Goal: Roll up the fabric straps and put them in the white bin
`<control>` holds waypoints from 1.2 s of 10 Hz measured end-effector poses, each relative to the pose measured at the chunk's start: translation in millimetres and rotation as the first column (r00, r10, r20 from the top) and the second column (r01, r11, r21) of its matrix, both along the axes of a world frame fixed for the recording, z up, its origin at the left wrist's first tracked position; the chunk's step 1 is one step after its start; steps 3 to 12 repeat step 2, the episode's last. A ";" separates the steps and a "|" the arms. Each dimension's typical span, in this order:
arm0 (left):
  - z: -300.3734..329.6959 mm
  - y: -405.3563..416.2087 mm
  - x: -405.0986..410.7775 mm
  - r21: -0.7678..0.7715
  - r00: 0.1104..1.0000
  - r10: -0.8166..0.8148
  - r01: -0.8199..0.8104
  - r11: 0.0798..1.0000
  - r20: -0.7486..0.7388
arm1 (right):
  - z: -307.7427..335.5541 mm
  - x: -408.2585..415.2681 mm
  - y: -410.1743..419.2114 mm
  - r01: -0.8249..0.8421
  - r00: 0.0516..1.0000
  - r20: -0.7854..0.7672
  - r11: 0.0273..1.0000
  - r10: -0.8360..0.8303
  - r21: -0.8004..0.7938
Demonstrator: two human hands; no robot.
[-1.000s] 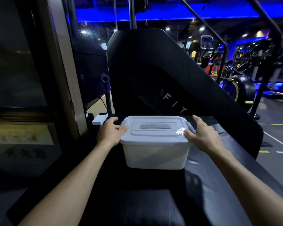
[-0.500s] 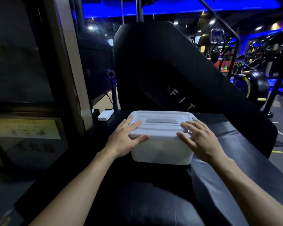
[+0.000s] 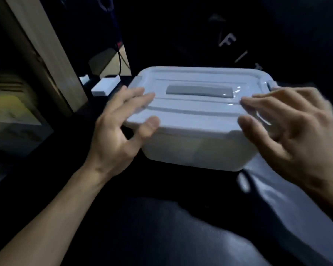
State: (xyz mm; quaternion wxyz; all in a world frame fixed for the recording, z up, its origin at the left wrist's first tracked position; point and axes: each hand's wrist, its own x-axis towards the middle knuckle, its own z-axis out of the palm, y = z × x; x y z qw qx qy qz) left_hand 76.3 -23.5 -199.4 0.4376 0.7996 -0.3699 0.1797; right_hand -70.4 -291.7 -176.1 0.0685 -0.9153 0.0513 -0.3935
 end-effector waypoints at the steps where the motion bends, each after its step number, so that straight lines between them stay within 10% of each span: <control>1: 12.8 0.5 -7.6 0.017 0.999 0.029 -0.028 0.999 -0.042 | 24.5 6.5 2.4 0.018 0.998 -0.064 1.000 -0.017 0.021; 2: 37.0 4.6 -9.1 0.162 0.979 0.089 -0.060 0.985 -0.182 | 53.2 11.8 6.4 0.043 0.969 -0.247 0.994 -0.017 0.099; 12: 37.0 4.6 -9.1 0.162 0.979 0.089 -0.060 0.985 -0.182 | 53.2 11.8 6.4 0.043 0.969 -0.247 0.994 -0.017 0.099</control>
